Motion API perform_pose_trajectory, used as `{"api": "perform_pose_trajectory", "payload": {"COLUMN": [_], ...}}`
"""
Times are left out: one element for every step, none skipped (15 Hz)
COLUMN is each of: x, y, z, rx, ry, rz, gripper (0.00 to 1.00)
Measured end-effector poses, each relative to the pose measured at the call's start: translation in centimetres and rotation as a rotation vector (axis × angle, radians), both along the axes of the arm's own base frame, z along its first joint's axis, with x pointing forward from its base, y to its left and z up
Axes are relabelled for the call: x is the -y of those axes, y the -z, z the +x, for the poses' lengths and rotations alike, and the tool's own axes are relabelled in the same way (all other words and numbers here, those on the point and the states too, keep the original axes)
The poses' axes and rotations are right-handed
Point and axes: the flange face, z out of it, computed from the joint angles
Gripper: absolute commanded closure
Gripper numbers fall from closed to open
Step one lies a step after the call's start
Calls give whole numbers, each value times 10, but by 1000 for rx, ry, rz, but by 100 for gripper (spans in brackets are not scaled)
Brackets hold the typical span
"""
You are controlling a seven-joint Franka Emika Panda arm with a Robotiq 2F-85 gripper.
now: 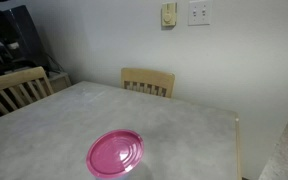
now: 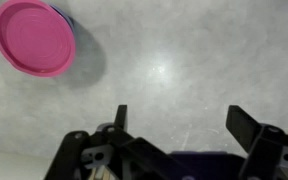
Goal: Remove the lid from the bowl
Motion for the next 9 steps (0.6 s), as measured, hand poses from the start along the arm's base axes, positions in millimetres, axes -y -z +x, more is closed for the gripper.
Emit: {"api": "perform_pose_trajectory", "payload": {"x": [0,0,0,0,2,4,9,14,21], "y": [0,0,0,1,2,4,8,13,20], "z": [0,0,0,1,2,5,9,14,21], "rx": [0,0,0,-1,2,1,-2,-9,-17], "ry": [0,0,0,1,6,13,23,37,55], "rz": [0,0,0,0,1,2,6,10,15], "gripper": [0,0,0,0,0,0,0,0,0]}}
